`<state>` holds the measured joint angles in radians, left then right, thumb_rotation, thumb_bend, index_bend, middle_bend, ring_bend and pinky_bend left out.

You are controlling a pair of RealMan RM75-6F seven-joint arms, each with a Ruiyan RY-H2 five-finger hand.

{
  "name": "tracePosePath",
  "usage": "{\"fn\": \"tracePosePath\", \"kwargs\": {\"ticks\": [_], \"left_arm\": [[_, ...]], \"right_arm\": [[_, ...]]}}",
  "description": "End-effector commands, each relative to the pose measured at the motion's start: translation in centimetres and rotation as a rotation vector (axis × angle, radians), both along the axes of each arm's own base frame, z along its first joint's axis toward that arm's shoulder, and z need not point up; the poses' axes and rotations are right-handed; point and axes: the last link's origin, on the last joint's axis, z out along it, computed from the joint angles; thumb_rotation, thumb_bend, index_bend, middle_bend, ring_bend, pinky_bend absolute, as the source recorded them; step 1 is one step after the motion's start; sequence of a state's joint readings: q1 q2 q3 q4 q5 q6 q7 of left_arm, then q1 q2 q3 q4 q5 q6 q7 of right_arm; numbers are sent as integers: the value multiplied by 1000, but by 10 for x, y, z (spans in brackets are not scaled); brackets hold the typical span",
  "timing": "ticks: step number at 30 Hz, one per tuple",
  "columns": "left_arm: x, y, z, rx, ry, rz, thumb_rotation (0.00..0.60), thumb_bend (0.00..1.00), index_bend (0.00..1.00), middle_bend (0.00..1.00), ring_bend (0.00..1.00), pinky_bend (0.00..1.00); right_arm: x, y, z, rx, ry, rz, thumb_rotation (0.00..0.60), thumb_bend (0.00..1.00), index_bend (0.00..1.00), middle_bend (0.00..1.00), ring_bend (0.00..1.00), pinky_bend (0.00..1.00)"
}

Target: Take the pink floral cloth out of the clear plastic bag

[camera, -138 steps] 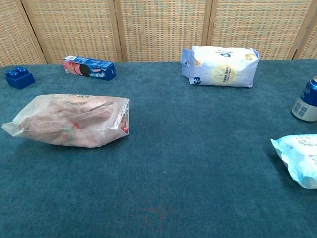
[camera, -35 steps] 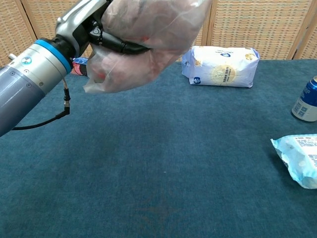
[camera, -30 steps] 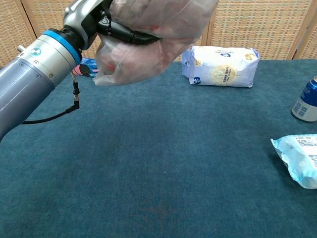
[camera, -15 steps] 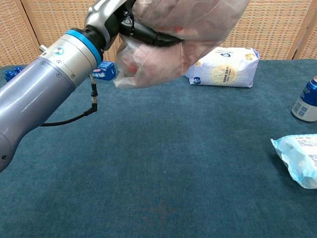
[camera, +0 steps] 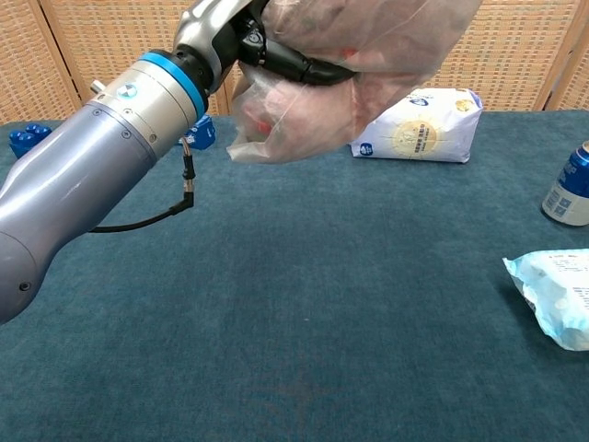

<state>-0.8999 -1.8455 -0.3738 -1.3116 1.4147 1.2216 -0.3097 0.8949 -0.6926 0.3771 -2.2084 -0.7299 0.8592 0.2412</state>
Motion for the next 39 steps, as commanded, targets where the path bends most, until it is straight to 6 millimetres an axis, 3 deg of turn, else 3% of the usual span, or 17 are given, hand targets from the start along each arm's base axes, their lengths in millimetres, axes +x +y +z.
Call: {"fn": "tracePosePath", "kwargs": {"ticks": [1,14,27,31,35,39], "left_arm": [[3,1,2,4,1,-1,600,269,775,713,605,662],[10,6,0,-7,18,4,600,268,775,714,605,662],[15,6,2,-19,-19,22,600,269,775,714,605,662],[17,5,2,-17,-18,16,600,269,775,714,605,662],[19,4,3,-21,-23,14,600,269,775,714,605,662],[18,4,4,-17,-20,15,600,269,775,714,605,662]], "right_arm": [[9,-2,-10,19,18,12,600,134,377,0,0,0],[17,-6,-20,30,47,25,600,88,316,0,0,0],[16,-8,-26,24,92,38,600,92,318,0,0,0],[17,-9,-27,18,98,46,600,108,363,0,0,0],[18,-9,-32,24,103,54,600,288,467,0,0,0],[19,-10,-33,0,97,67,600,640,622,0,0,0]]}}
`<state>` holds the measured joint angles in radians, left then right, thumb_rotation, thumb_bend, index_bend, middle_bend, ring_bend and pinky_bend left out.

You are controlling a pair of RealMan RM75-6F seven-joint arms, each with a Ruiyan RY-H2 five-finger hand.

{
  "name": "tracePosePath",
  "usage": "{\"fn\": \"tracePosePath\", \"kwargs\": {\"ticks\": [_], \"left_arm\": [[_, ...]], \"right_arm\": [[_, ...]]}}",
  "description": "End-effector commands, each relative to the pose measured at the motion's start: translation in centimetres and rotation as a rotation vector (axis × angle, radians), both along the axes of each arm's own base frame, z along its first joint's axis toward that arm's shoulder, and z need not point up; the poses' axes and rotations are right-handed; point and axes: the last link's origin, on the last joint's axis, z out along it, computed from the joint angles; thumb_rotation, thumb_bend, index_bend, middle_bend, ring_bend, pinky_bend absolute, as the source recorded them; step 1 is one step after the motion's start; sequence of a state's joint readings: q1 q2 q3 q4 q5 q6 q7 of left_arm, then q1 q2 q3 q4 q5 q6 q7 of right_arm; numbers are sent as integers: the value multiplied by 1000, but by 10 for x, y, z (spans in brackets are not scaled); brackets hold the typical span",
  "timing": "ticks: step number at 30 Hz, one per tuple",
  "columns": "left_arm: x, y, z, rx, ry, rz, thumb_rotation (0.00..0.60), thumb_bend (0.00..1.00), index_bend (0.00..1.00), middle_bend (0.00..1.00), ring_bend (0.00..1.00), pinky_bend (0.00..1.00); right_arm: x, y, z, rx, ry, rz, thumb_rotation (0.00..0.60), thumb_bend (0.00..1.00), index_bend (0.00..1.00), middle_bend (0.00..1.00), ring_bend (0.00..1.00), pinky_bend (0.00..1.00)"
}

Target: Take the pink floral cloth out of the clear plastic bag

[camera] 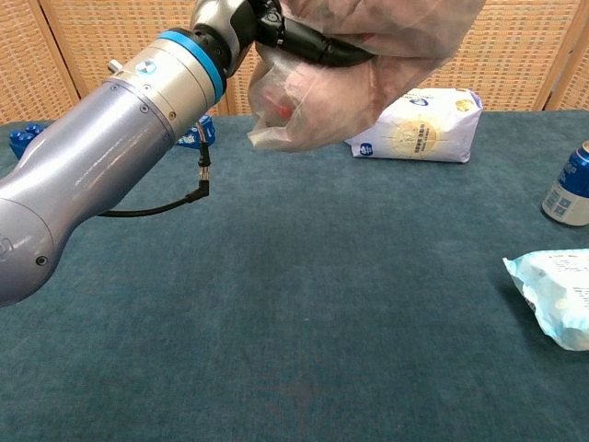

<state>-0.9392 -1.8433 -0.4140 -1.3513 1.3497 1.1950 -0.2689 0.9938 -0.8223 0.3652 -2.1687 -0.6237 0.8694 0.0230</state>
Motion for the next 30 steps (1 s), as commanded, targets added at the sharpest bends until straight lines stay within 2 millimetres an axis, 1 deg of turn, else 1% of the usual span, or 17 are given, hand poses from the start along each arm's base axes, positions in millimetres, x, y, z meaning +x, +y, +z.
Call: {"fn": "tracePosePath", "kwargs": {"ticks": [1,3,5,11,13,14,16,17,18,19,20,21,22,24,30], "left_arm": [[-1,0,1,1,-1,3,600,269,775,714,605,662],[-1,1,1,-2,-4,4,600,269,775,714,605,662],[-1,1,2,-2,-5,4,600,269,775,714,605,662],[-2,0,2,-3,-12,1,600,268,775,709,605,662],[-3,-1,2,-5,-7,-3,600,268,774,690,603,662],[-4,-1,2,-5,-1,-8,600,268,751,656,584,657],[-8,-3,0,-8,37,-32,600,268,603,515,475,615],[-10,-4,-1,-13,52,-41,600,268,447,377,361,543],[-11,-4,-1,-18,61,-46,600,268,285,228,233,444],[-12,-5,-1,-21,71,-51,600,263,189,141,153,372],[-13,-6,-1,-22,74,-54,600,250,83,52,63,271],[-14,-7,0,-23,74,-57,600,235,32,13,19,206],[-16,-8,1,-24,71,-61,600,223,9,1,3,163],[-19,-9,2,-18,64,-63,600,208,0,0,0,82],[-35,-10,8,-22,55,-61,600,197,0,0,0,0]], "right_arm": [[1,0,-1,-19,-8,13,600,705,650,0,0,0],[2,0,0,-41,-14,25,600,864,716,0,0,0],[3,1,0,-48,-15,36,600,928,741,0,0,0],[3,6,0,-47,-8,51,600,945,762,0,0,0],[3,7,1,-52,-6,59,600,946,765,0,0,0],[3,7,1,-57,-6,64,600,946,767,0,0,0],[4,9,3,-71,-5,78,600,945,769,0,0,0],[3,10,3,-74,-7,82,600,945,769,0,0,0],[3,10,3,-75,-10,84,600,945,770,0,0,0],[3,10,4,-75,-14,85,600,945,770,0,0,0],[3,11,4,-75,-16,86,600,945,770,0,0,0],[2,11,5,-75,-17,86,600,945,772,0,0,0],[2,11,5,-73,-18,88,600,946,773,0,0,0],[0,12,6,-69,-19,90,600,946,774,0,0,0],[-7,14,8,-54,-16,96,600,946,775,0,0,0]]}}
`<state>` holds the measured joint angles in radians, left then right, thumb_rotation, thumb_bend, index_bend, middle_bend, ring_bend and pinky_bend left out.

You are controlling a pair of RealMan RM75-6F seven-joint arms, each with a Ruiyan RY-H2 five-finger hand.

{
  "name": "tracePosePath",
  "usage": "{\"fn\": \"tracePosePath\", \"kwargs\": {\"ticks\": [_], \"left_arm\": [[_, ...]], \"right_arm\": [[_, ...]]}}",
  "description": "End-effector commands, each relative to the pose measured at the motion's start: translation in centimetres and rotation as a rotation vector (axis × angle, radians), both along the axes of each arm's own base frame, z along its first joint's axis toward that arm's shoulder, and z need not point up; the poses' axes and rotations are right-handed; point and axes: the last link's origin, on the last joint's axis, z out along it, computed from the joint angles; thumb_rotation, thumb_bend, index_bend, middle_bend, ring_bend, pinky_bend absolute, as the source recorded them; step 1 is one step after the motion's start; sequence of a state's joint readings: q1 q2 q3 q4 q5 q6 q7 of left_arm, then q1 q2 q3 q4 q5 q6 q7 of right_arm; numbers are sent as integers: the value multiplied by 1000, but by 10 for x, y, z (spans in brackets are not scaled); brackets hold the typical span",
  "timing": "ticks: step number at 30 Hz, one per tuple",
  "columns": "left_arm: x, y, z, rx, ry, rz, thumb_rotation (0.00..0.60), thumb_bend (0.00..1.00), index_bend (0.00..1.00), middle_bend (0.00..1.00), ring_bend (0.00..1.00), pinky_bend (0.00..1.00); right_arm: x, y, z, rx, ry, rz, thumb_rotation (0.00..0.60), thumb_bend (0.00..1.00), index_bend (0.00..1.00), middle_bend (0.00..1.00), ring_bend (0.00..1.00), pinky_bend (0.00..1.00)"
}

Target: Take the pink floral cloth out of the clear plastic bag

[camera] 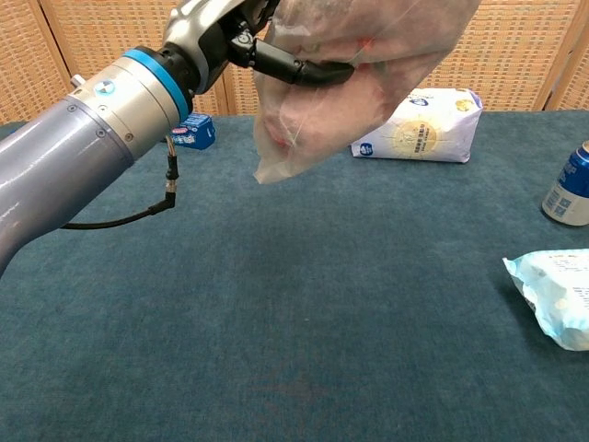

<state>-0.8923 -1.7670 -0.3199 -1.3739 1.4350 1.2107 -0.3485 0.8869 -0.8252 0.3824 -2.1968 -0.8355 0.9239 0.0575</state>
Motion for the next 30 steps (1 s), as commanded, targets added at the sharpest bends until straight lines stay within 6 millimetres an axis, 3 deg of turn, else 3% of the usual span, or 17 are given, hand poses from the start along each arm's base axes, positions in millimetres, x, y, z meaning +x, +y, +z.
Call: {"fn": "tracePosePath", "kwargs": {"ticks": [1,15,21,30], "left_arm": [[-12,-1,5,3,6,-3,600,195,0,0,0,0],[-116,15,56,59,289,-28,600,204,0,0,0,0],[-170,7,79,91,401,3,600,203,0,0,0,0],[-207,5,92,95,436,55,600,203,0,0,0,0]], "right_arm": [[-3,1,1,6,0,1,600,946,775,0,0,0],[1,19,-1,78,38,105,600,945,775,1,0,0],[5,28,-30,167,13,133,600,945,775,4,0,0],[17,33,-57,235,8,147,600,945,775,4,0,0]]}}
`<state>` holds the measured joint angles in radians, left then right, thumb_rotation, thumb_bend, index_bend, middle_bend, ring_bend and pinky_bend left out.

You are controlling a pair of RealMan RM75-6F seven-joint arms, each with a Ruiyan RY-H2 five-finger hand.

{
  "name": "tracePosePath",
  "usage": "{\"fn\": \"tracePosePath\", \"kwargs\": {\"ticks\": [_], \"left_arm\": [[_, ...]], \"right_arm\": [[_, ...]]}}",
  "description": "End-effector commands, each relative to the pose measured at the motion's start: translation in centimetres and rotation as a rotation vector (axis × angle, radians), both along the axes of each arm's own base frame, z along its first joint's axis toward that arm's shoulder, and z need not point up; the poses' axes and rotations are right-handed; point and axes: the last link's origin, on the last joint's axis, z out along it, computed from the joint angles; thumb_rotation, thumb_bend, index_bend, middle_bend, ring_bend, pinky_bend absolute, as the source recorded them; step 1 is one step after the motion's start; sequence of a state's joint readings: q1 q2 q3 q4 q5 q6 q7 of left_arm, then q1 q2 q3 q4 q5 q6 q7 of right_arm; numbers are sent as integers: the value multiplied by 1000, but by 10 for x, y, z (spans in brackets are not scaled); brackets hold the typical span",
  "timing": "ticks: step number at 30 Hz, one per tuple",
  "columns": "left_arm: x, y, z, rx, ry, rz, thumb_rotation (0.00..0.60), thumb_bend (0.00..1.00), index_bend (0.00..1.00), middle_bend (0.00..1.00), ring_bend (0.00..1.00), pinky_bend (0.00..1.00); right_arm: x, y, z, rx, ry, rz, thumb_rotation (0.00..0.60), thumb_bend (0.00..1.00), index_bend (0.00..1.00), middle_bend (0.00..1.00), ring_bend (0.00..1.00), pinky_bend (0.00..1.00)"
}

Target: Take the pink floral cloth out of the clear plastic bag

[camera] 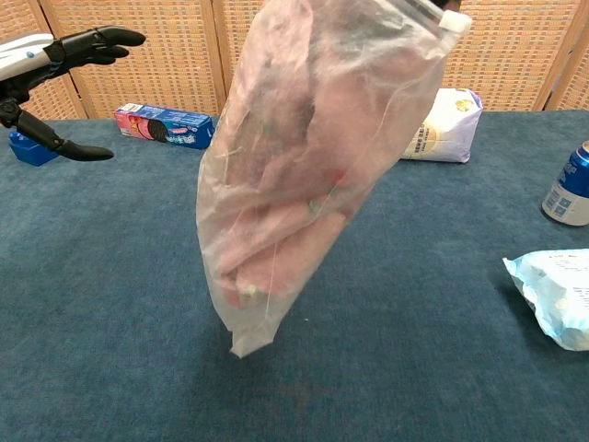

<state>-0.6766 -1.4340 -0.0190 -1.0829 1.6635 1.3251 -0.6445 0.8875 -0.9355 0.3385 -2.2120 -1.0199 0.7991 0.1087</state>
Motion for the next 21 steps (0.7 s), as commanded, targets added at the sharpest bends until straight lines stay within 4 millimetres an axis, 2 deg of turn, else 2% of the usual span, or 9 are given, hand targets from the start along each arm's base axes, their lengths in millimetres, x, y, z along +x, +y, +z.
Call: {"fn": "tracePosePath", "kwargs": {"ticks": [1,8,11,17,21], "left_arm": [[-16,-1,5,3,20,23,600,203,0,0,0,0],[-41,-2,10,0,71,58,600,203,18,0,0,0],[-48,-3,9,-4,123,49,600,204,58,0,0,0],[-55,-4,6,-17,157,62,600,204,67,0,0,0],[-60,-5,1,-34,180,77,600,203,89,0,0,0]], "right_arm": [[4,2,-12,29,6,5,600,945,775,4,0,0],[18,-6,-51,68,-1,-13,600,945,775,6,0,0],[23,-13,-67,81,-32,-61,600,945,775,7,0,0],[38,-24,-95,151,-155,-216,600,945,775,6,0,0],[43,-33,-109,105,-149,-230,600,946,775,6,0,0]]}}
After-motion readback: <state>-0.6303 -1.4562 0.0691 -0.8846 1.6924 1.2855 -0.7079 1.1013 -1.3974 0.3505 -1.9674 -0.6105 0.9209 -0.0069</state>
